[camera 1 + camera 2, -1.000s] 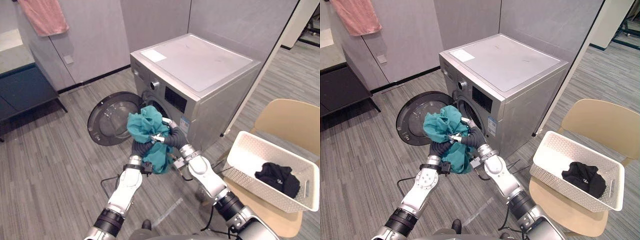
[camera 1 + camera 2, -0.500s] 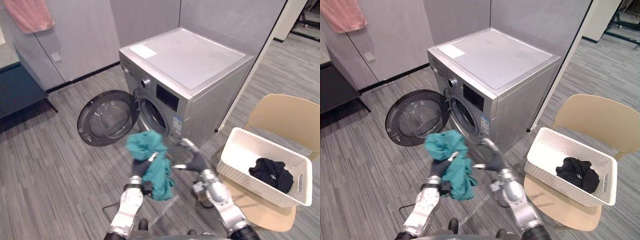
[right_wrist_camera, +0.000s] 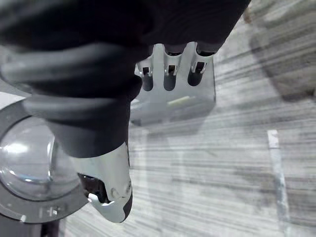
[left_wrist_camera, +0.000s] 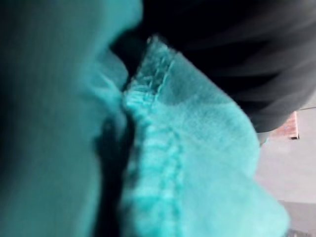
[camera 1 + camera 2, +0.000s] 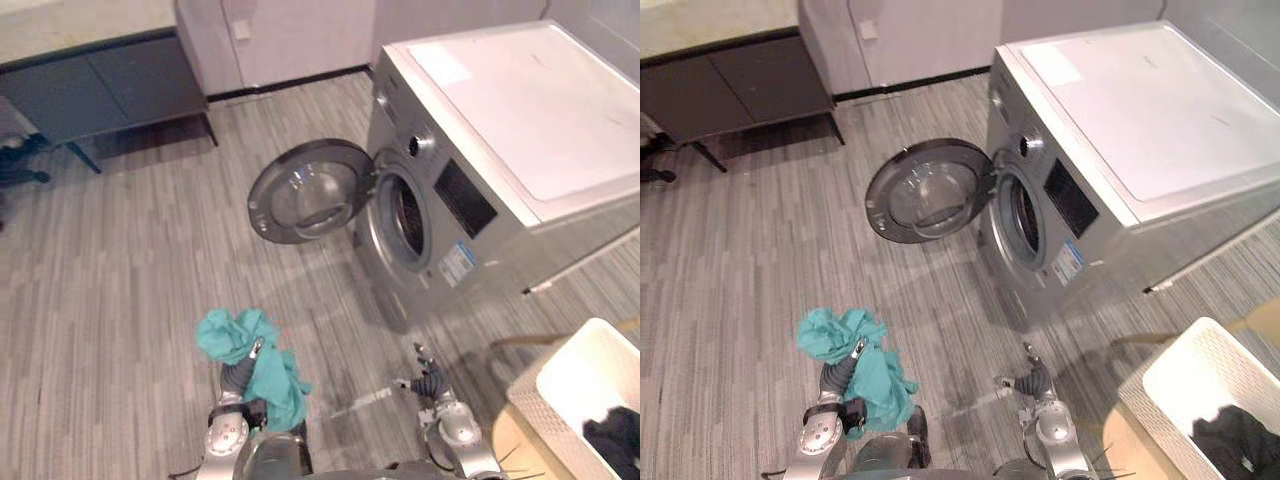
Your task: Pick up the laundry basket with both hands and put the clothes into the washing machine.
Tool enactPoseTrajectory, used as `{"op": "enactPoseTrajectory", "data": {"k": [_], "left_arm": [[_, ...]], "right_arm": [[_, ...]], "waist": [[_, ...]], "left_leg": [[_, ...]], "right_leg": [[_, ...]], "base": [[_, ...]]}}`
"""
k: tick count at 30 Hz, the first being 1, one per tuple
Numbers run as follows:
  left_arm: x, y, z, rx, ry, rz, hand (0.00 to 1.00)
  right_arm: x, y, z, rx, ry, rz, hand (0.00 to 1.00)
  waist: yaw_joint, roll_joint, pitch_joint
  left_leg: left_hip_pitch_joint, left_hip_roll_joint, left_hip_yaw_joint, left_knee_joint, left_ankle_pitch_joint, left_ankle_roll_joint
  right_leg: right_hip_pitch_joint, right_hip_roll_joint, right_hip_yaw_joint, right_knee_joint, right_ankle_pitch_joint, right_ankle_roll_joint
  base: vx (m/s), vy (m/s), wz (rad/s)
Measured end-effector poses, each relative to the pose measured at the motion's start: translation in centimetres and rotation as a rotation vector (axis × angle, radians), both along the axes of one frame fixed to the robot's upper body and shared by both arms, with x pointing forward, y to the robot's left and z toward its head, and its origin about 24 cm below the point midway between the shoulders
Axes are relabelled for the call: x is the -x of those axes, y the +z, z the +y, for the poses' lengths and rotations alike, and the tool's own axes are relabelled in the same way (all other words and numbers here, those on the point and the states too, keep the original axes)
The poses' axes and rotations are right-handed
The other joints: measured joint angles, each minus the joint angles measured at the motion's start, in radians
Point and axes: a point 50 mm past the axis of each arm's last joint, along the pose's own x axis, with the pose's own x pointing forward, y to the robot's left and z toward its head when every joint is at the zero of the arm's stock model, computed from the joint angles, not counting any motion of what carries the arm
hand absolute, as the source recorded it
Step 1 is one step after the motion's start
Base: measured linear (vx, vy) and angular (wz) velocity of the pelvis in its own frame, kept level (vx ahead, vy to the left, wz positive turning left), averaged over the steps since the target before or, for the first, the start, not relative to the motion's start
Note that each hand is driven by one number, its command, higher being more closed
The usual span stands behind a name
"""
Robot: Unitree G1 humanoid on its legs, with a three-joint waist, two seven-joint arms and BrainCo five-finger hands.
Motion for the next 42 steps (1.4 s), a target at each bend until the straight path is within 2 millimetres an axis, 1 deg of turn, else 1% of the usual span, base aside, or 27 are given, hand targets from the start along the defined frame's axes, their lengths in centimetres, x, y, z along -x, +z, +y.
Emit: {"op": "enactPoseTrajectory", "data": {"k": [1, 2, 6, 7, 9, 10, 12, 13, 15, 16, 17, 19, 20, 22, 24, 25, 27, 28, 29, 30, 31, 33, 34, 37, 39, 41, 42], "left_arm": [[0.1, 0.0, 0.2, -0.007, -0.002, 0.003, 1.0], [-0.1, 0.1, 0.5, -0.021, -0.002, 0.001, 1.0], [-1.1, 0.6, 0.6, -0.031, -0.014, -0.029, 1.0], [-1.5, 0.8, 0.4, -0.025, -0.017, -0.04, 1.0], [-1.8, 0.9, 0.3, -0.024, -0.021, -0.05, 1.0], [-1.9, 0.8, 0.2, -0.025, -0.029, -0.044, 1.0], [-1.8, 0.5, -0.1, -0.019, -0.037, -0.032, 1.0], [-2.0, 0.5, -0.7, -0.011, -0.069, -0.029, 1.0], [-1.8, 0.3, -1.3, 0.01, -0.083, -0.022, 1.0], [-1.4, 0.0, -1.7, 0.028, -0.079, -0.008, 1.0], [-1.3, -0.1, -2.0, 0.035, -0.083, -0.007, 1.0], [-1.7, 0.1, -2.3, 0.036, -0.099, -0.018, 1.0], [-2.1, 0.4, -2.7, 0.039, -0.119, -0.033, 1.0], [-2.6, 0.7, -3.2, 0.046, -0.152, -0.05, 1.0], [-2.6, 0.8, -3.4, 0.047, -0.167, -0.051, 1.0], [-2.7, 0.8, -3.5, 0.044, -0.171, -0.053, 1.0], [-2.5, 0.7, -3.8, 0.03, -0.191, -0.047, 1.0], [-2.4, 0.7, -4.2, 0.031, -0.202, -0.045, 1.0], [-2.7, 0.6, -4.5, 0.03, -0.219, -0.041, 1.0], [-3.2, 0.8, -4.4, 0.019, -0.226, -0.047, 1.0], [-3.7, 1.2, -4.0, -0.002, -0.235, -0.064, 1.0], [-3.5, 1.0, -3.7, -0.012, -0.239, -0.054, 1.0], [-3.2, 0.8, -3.6, -0.015, -0.24, -0.044, 1.0], [-2.8, 0.7, -3.2, -0.025, -0.237, -0.032, 1.0], [-3.0, 1.0, -2.9, -0.031, -0.231, -0.045, 1.0], [-3.3, 1.4, -2.6, -0.038, -0.221, -0.067, 1.0], [-3.4, 1.5, -2.7, -0.036, -0.22, -0.068, 1.0]], "right_arm": [[0.3, -0.2, 0.0, -0.001, -0.001, 0.011, 0.0], [0.7, -0.6, 0.4, -0.011, 0.006, 0.034, 0.0], [0.4, -0.4, 0.1, -0.019, -0.009, 0.025, 0.0], [0.2, -0.3, 0.2, -0.027, -0.014, 0.019, 0.0], [0.0, -0.2, 0.4, -0.029, -0.006, 0.014, 0.0], [0.0, -0.2, 0.4, -0.029, -0.002, 0.012, 0.0], [-0.4, 0.1, 0.0, -0.016, 0.001, -0.004, 0.0], [-0.9, 0.5, 0.0, -0.014, 0.004, -0.027, 0.0], [-0.7, 0.4, 0.1, -0.017, 0.008, -0.016, 0.0], [-0.4, 0.4, 0.2, -0.018, 0.013, -0.018, 0.0], [-0.4, 0.6, 0.5, -0.024, 0.014, -0.031, 0.0], [-0.9, 1.0, 0.7, -0.027, 0.018, -0.058, 0.0], [-1.2, 1.2, 0.5, -0.02, 0.018, -0.069, 0.0], [-1.2, 1.2, 0.4, -0.015, 0.018, -0.065, 0.0], [-1.3, 1.2, 0.6, -0.02, 0.018, -0.067, 0.0], [-1.3, 1.0, 0.9, -0.027, 0.016, -0.058, 0.0], [-1.2, 0.8, 1.0, -0.02, 0.018, -0.049, 0.0], [-1.2, 0.9, 0.5, 0.002, 0.018, -0.055, 0.0], [-1.3, 1.0, 0.6, 0.005, 0.018, -0.059, 0.0], [-1.2, 0.9, 0.9, -0.003, 0.017, -0.057, 0.0], [-0.9, 0.8, 1.3, -0.011, 0.028, -0.053, 0.0], [-0.7, 0.7, 1.5, -0.012, 0.034, -0.046, 0.0], [-0.6, 0.7, 1.5, -0.012, 0.035, -0.046, 0.0], [-0.6, 0.7, 1.5, -0.012, 0.036, -0.048, 0.0], [-1.0, 0.8, 1.5, -0.007, 0.045, -0.055, 0.0], [-1.2, 0.8, 1.4, 0.004, 0.059, -0.049, 0.0], [-1.1, 0.7, 1.3, 0.008, 0.058, -0.041, 0.0]], "waist": [[-0.011, 0.001, 0.01], [-0.024, 0.012, 0.025], [-0.036, 0.004, 0.049], [-0.051, 0.008, 0.054], [-0.049, -0.002, 0.059], [-0.061, -0.004, 0.057], [-0.06, 0.03, 0.05], [-0.065, 0.04, 0.057], [-0.064, 0.05, 0.064], [-0.049, 0.061, 0.068], [-0.035, 0.059, 0.068], [-0.021, 0.045, 0.066], [-0.021, 0.034, 0.069], [-0.02, 0.031, 0.071], [-0.019, 0.021, 0.078], [-0.018, 0.01, 0.084], [-0.016, 0.022, 0.082], [-0.015, 0.057, 0.076], [-0.019, 0.063, 0.077], [-0.02, 0.046, 0.079], [-0.019, 0.027, 0.076], [-0.022, 0.025, 0.074], [-0.025, 0.025, 0.074], [-0.025, 0.022, 0.073], [-0.027, 0.023, 0.072], [-0.034, 0.013, 0.07], [-0.043, 0.017, 0.07]], "left_leg": [[0.014, 0.003, -0.02, 0.01, -0.014, 0.004], [0.033, 0.007, -0.071, 0.007, -0.029, 0.007], [0.096, 0.011, -0.142, -0.034, -0.04, 0.0], [0.112, 0.019, -0.174, -0.034, -0.053, -0.014], [0.143, 0.023, -0.197, -0.032, -0.071, -0.043], [0.158, 0.03, -0.228, -0.026, -0.1, -0.071], [0.171, 0.067, -0.241, -0.013, -0.118, -0.094], [0.119, 0.08, -0.226, 0.106, -0.114, -0.104], [0.035, 0.124, -0.194, 0.374, -0.077, -0.167], [-0.012, 0.19, -0.16, 0.607, -0.005, -0.202], [-0.048, 0.236, -0.119, 0.751, -0.026, -0.174], [-0.098, 0.264, -0.063, 0.844, -0.059, -0.122], [-0.137, 0.262, -0.033, 0.816, -0.075, -0.095], [-0.161, 0.243, -0.044, 0.704, -0.104, -0.081], [-0.178, 0.186, -0.116, 0.559, -0.127, -0.078], [-0.173, 0.136, -0.216, 0.43, -0.125, -0.083], [-0.144, 0.089, -0.361, 0.214, -0.068, -0.118], [-0.131, 0.1, -0.431, 0.121, 0.111, -0.123], [-0.13, 0.105, -0.427, 0.18, 0.034, -0.144], [-0.13, 0.094, -0.411, 0.186, 0.034, -0.144], [-0.115, 0.082, -0.35, 0.185, 0.014, -0.123], [-0.084, 0.074, -0.276, 0.189, -0.014, -0.095], [-0.066, 0.071, -0.219, 0.192, -0.041, -0.082], [-0.076, 0.086, -0.107, 0.216, -0.093, -0.068], [-0.075, 0.11, -0.035, 0.197, -0.097, -0.066], [-0.039, 0.136, 0.082, 0.164, -0.097, -0.054], [-0.029, 0.137, 0.091, 0.162, -0.1, -0.054]], "right_leg": [[-0.049, 0.002, 0.095, 0.081, 0.006, -0.017], [-0.114, 0.091, 0.248, 0.105, -0.073, 0.027], [-0.239, 0.208, 0.31, -0.029, -0.095, 0.023], [-0.271, 0.227, 0.28, -0.16, -0.055, 0.025], [-0.285, 0.245, 0.261, -0.352, 0.056, 0.023], [-0.268, 0.255, 0.271, -0.384, 0.191, -0.017], [-0.271, 0.282, 0.25, -0.336, 0.143, -0.04], [-0.265, 0.285, 0.236, -0.318, 0.102, -0.045], [-0.186, 0.321, 0.23, -0.357, 0.089, -0.064], [-0.086, 0.374, 0.247, -0.417, 0.081, -0.078], [-0.027, 0.406, 0.281, -0.454, 0.075, -0.088], [0.023, 0.421, 0.331, -0.499, 0.074, -0.088], [0.054, 0.421, 0.374, -0.535, 0.08, -0.085], [0.077, 0.422, 0.425, -0.558, 0.081, -0.083], [0.109, 0.418, 0.501, -0.573, 0.081, -0.083], [0.129, 0.409, 0.548, -0.574, 0.081, -0.082], [0.141, 0.412, 0.609, -0.559, 0.076, -0.039], [0.143, 0.432, 0.658, -0.544, 0.043, 0.014], [0.147, 0.428, 0.708, -0.541, 0.006, 0.058], [0.139, 0.41, 0.718, -0.535, 0.004, 0.065], [0.114, 0.38, 0.757, -0.509, 0.003, 0.075], [0.098, 0.354, 0.811, -0.482, 0.002, 0.086], [0.079, 0.335, 0.853, -0.47, 0.0, 0.114], [-0.001, 0.327, 0.921, -0.447, 0.006, 0.137], [-0.089, 0.317, 0.8, -0.408, 0.049, 0.117], [-0.141, 0.2, 0.334, -0.286, -0.002, 0.023], [-0.135, 0.181, 0.291, -0.279, -0.004, 0.017]], "base": [[0.19, 0.096, 0.8], [0.21, 0.036, 0.77], [0.22, -0.014, 0.7], [0.29, -0.1, 0.82], [0.38, -0.173, 0.72], [0.42, -0.233, 0.59], [0.52, -0.248, 0.4], [0.57, -0.272, 0.2], [0.42, -0.221, -0.11], [0.49, -0.199, -0.81], [0.58, -0.224, -1.0], [0.37, -0.09, -0.91], [0.43, -0.035, -0.94], [0.34, 0.04, -0.89], [0.33, 0.169, -0.95], [0.31, 0.256, -1.2], [0.29, 0.318, -1.35], [0.26, 0.406, -1.46], [0.23, 0.406, -1.33], [0.15, 0.373, -1.15], [0.08, 0.253, -0.77], [0.04, 0.335, -1.14], [-0.03, 0.326, -1.41], [-0.07, 0.153, -1.42], [-0.08, 0.074, -1.4], [-0.01, -0.025, -1.38], [0.04, -0.022, -0.91]]}}
